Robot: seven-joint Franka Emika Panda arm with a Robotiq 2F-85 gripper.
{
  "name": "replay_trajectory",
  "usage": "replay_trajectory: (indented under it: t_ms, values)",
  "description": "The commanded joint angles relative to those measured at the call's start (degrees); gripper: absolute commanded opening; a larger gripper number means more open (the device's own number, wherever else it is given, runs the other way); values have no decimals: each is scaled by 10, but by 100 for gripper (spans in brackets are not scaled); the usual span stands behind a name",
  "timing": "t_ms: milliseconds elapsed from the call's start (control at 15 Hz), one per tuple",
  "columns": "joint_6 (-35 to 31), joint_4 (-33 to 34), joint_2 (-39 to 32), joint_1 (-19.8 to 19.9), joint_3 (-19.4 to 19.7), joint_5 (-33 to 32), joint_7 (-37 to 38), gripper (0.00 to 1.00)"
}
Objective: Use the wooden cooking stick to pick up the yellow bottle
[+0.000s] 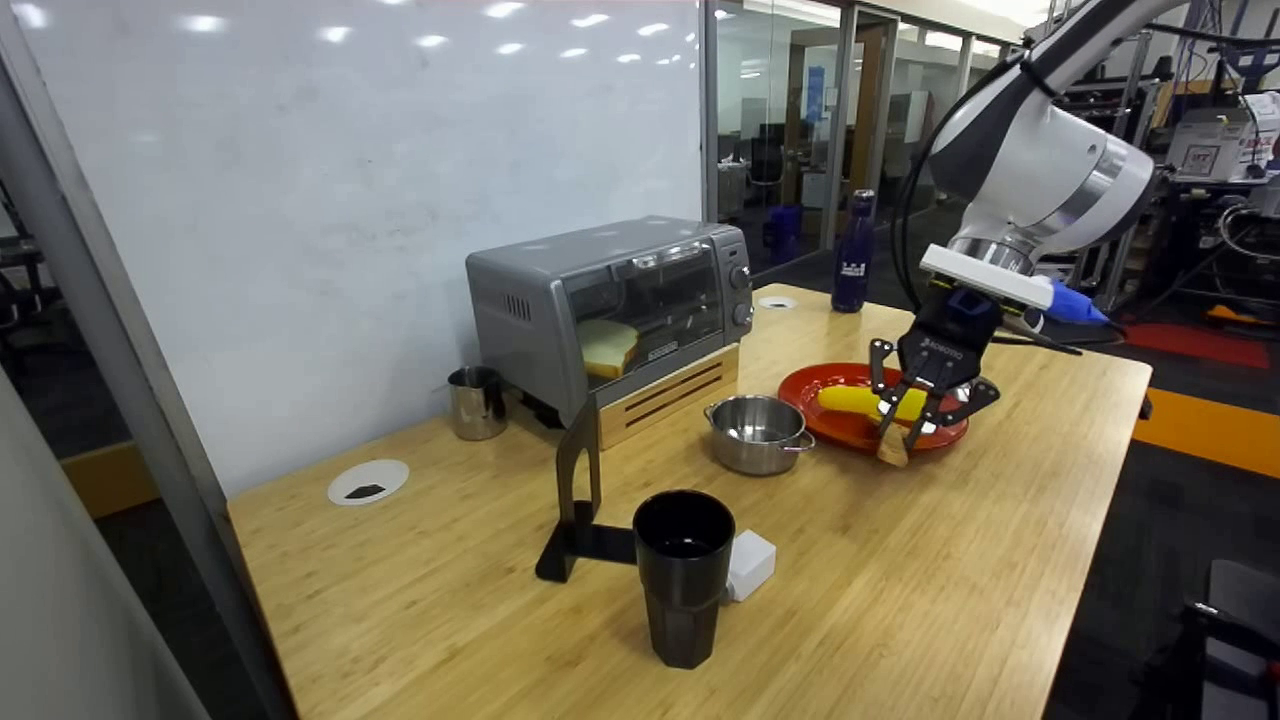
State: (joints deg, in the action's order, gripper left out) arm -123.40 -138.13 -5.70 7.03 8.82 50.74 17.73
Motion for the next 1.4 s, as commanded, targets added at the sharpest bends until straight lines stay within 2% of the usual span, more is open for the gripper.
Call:
replay_trajectory:
  t_ms: [0,200,467,733,1000,1333]
  values:
    - [3,8,-13,3,5,-43,55,6]
    - [6,14,-10,-3,2,-124,75,6]
    - [62,40,-6,-12,-15,-183,21,6]
    - [127,76,-9,-23,-38,-193,-42,6]
    - [203,93,-7,-21,-42,-191,-128,6]
    - [230,70,23,-21,-36,-201,-124,6]
